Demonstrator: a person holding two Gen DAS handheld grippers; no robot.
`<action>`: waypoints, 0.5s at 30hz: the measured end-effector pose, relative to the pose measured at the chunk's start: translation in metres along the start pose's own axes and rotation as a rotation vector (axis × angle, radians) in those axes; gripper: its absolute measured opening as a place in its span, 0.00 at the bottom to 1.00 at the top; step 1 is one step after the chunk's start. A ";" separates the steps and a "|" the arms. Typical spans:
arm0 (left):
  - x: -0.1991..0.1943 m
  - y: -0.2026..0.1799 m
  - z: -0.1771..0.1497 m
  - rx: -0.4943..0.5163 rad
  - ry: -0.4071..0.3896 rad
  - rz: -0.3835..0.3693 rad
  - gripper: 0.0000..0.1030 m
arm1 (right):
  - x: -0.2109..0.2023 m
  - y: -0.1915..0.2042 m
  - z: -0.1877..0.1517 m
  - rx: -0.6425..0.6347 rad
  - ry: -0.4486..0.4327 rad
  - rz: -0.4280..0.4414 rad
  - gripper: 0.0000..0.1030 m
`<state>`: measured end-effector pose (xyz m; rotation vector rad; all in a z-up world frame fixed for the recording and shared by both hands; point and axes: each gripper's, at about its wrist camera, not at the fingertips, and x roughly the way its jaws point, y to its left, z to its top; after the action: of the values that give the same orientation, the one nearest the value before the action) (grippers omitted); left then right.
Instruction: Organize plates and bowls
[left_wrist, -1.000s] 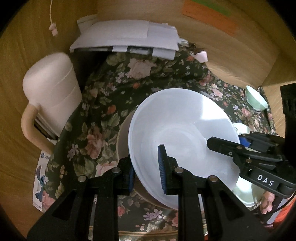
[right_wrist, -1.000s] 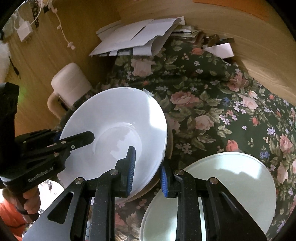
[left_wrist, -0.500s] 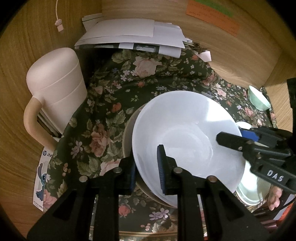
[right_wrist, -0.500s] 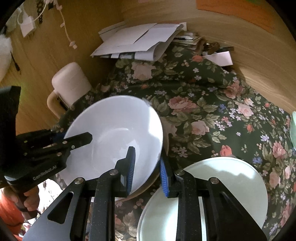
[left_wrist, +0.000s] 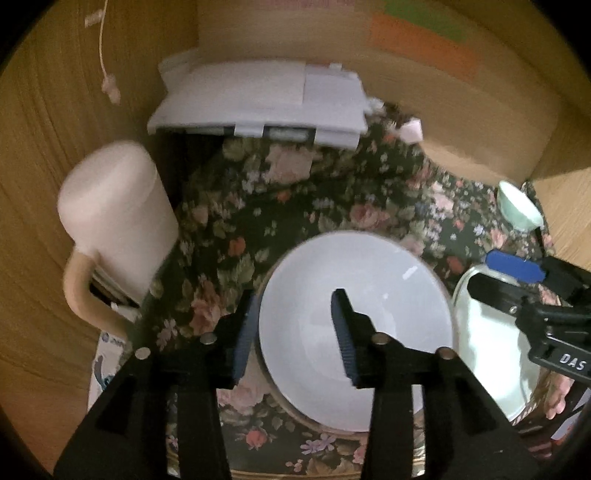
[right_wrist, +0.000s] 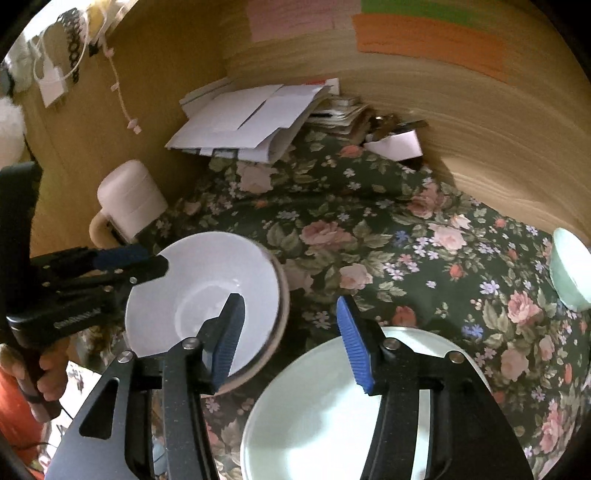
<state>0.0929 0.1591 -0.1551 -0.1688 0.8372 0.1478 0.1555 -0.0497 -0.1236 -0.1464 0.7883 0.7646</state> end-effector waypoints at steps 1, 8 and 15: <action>-0.004 -0.002 0.002 0.004 -0.010 -0.002 0.45 | -0.004 -0.003 0.001 0.006 -0.010 -0.004 0.47; -0.024 -0.034 0.022 0.062 -0.072 -0.048 0.50 | -0.035 -0.033 0.007 0.051 -0.078 -0.059 0.49; -0.032 -0.084 0.050 0.123 -0.126 -0.121 0.56 | -0.067 -0.073 0.011 0.099 -0.137 -0.144 0.54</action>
<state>0.1247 0.0851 -0.0912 -0.0932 0.7064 -0.0070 0.1799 -0.1367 -0.0810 -0.0600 0.6763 0.5920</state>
